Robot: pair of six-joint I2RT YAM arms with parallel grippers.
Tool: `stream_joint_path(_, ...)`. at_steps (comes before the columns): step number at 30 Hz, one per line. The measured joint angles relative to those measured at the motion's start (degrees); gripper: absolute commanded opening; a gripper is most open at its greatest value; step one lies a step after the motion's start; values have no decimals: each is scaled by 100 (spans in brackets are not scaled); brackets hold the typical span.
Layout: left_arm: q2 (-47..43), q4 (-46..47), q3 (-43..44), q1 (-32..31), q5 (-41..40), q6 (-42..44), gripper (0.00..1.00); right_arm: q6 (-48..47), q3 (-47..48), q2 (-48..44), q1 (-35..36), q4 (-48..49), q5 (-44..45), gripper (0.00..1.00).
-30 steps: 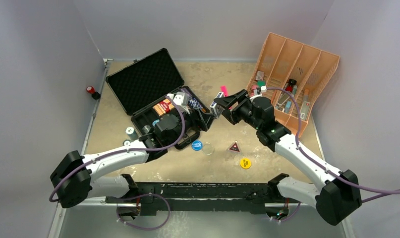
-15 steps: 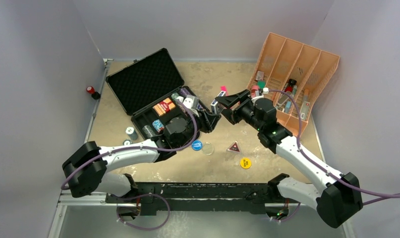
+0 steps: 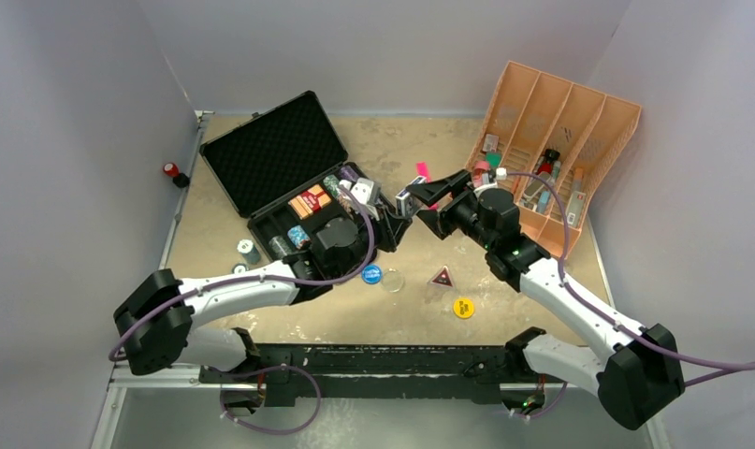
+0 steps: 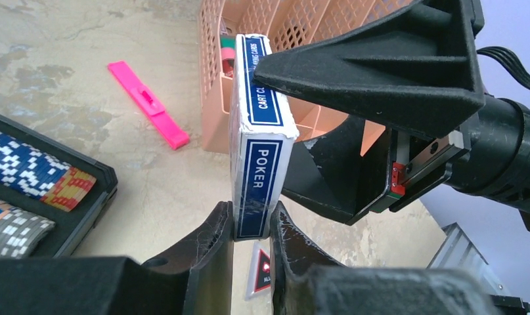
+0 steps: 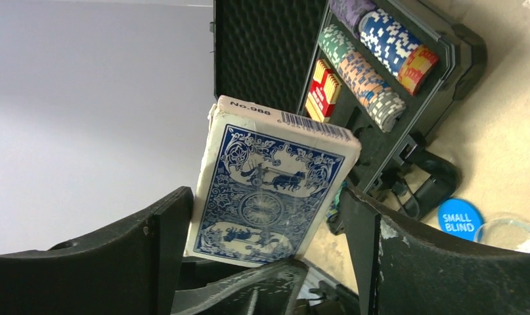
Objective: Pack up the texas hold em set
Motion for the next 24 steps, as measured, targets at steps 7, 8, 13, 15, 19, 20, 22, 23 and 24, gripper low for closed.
stream_joint_path(7, -400, -1412, 400, 229, 149, -232, 0, -804, 48, 0, -17, -85, 251, 92)
stream_joint_path(8, -470, -1602, 424, 358, 229, -367, 0, -870, 55, 0, -28, -116, 282, 92)
stream_joint_path(13, -988, -2361, 431, 1320, 437, -1132, 0, -1305, 39, -22, -68, -501, 551, 91)
stream_joint_path(15, -1193, -2614, 431, 1624, 452, -1410, 0, -1416, -4, -96, -72, -621, 638, 91)
stream_joint_path(19, -1493, -3123, 431, 2041, 522, -2013, 0, -1526, -120, -234, -70, -756, 745, 90)
stream_joint_path(20, -1521, -3248, 424, 2144, 557, -2157, 0, -1534, -153, -245, -72, -776, 748, 90)
stream_joint_path(22, -1565, -3458, 363, 2332, 584, -2435, 0, -1552, -190, -247, -70, -800, 748, 90)
stream_joint_path(23, -1587, -3580, 317, 2406, 575, -2562, 0, -1565, -205, -247, -70, -813, 748, 90)
stream_joint_path(24, -1611, -3681, 256, 2468, 560, -2686, 0, -1567, -214, -247, -70, -828, 748, 89)
